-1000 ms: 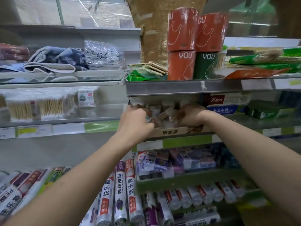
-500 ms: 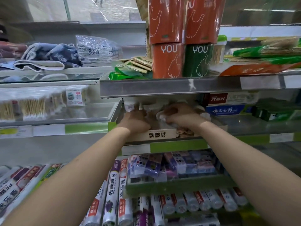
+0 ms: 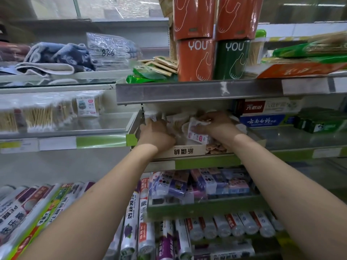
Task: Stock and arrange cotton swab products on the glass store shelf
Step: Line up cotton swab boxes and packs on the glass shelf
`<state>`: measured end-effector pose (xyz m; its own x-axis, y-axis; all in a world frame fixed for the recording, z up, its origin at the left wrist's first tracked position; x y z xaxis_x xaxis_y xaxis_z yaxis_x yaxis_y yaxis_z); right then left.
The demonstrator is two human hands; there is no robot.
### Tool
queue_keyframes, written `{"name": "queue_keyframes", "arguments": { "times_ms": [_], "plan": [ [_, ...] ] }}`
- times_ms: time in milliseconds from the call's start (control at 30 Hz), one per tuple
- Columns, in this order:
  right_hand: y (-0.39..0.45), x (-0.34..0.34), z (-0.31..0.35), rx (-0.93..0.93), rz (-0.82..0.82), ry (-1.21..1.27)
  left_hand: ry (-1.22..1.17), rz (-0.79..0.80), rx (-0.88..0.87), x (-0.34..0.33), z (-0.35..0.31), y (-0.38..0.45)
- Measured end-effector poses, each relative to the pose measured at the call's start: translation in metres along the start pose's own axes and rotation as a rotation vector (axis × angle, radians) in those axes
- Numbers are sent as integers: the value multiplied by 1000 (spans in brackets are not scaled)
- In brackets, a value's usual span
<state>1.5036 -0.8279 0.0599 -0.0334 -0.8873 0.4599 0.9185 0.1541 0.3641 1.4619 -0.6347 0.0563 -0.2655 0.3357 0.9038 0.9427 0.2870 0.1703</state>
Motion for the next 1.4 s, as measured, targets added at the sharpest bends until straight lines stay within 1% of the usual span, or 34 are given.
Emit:
{"name": "queue_keyframes", "arguments": {
  "times_ms": [100,267,367,433,533,633,733,833,933,1033,1100,1167,1267,1400],
  "plan": [
    [-5,4,4,-56,24,30,-64,-5,-23,10,-4,-7],
    [-3,9,13,-19,-35,3,-108,-67,-49,39,-10,-24],
    [-8,1,25,-9,-59,92,-249,-73,-64,53,-2,-37],
    [-12,-9,35,-16,-88,109,-317,-80,-103,61,6,-46],
    [-21,-27,53,26,-105,203,-277,-123,-152,76,23,-58],
    [-32,-43,70,48,-77,232,-259,-169,-170,88,48,-65],
    [-47,-64,93,86,-17,265,-280,-168,-145,99,78,-72],
    [-62,-90,111,122,23,234,-357,-140,-119,111,110,-81],
    [-76,-116,122,108,44,280,-388,-134,-118,121,140,-90],
    [-89,-139,136,123,54,259,-559,-62,-61,128,173,-97],
    [-93,-153,147,121,31,246,-690,6,-6,135,193,-104],
    [-96,-168,157,125,20,238,-776,35,16,142,212,-108],
    [-100,-188,172,130,29,221,-858,-13,34,153,233,-110],
    [-94,-206,183,127,6,212,-881,-50,63,162,251,-109]
  ]
}}
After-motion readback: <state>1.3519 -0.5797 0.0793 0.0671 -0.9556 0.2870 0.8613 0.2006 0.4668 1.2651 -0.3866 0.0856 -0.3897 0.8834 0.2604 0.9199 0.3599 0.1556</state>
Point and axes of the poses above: each hand's wrist, its own y-axis towards the middle knuckle, its own x-axis out of the back of the hand, z = x × y, the point moved 4 cm from there along y, towards the middle knuckle, and after that the axes turned 7 degrees about x, right-handed, at the moved point
